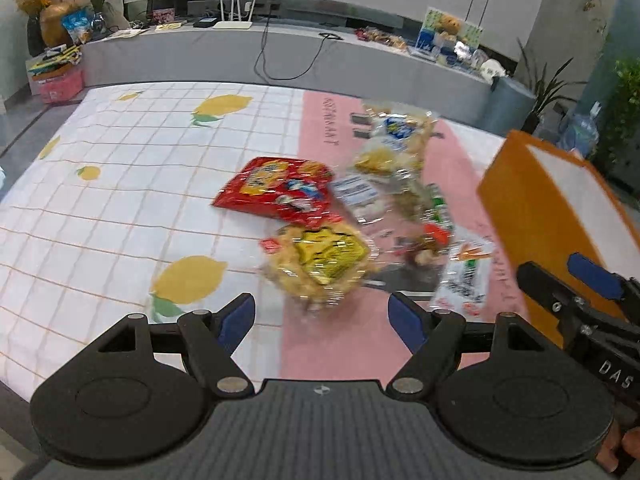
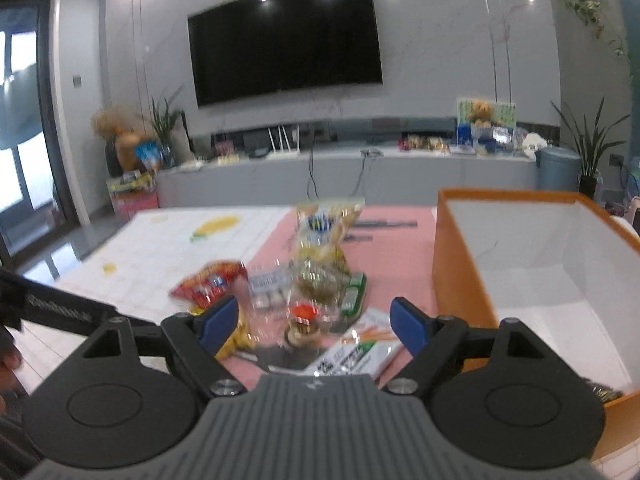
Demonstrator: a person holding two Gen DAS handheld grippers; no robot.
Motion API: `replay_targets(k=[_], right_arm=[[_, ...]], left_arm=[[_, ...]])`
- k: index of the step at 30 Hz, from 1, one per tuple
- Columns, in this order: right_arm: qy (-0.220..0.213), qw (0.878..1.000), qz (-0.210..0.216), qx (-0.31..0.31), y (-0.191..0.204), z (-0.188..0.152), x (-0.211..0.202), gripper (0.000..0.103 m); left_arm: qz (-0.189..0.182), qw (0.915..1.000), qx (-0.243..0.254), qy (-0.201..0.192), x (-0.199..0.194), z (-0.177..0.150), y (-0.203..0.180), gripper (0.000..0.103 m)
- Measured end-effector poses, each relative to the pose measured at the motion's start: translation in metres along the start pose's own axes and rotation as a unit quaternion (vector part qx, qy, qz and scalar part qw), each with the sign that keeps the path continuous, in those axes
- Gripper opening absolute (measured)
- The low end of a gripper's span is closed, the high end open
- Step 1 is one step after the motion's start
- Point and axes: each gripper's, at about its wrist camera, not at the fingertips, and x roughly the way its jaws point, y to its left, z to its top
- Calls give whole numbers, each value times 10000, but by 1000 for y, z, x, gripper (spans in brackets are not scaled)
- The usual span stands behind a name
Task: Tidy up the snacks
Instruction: 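Move both tools back to the pile and grasp the bread roll with the right tool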
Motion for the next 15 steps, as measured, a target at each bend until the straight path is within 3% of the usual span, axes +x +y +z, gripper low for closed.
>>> replay_targets(k=[3,7,10,15], right_arm=[[189,9998,-28,-84,4,-2,19,83],[315,9971,-126,-686,13,1,38,88],[410,9963,-40,-757,17,6,47,90],[479,9929,-32,-1089,26,10,65,97]], left_arm=[[170,9998,13,123,11,2,13,89],[19,9991,-212,361,23,8,27,89],[-166,9979,-350,515,32,13,34,89],[-160,9966,-440,681,47,22,36,89]])
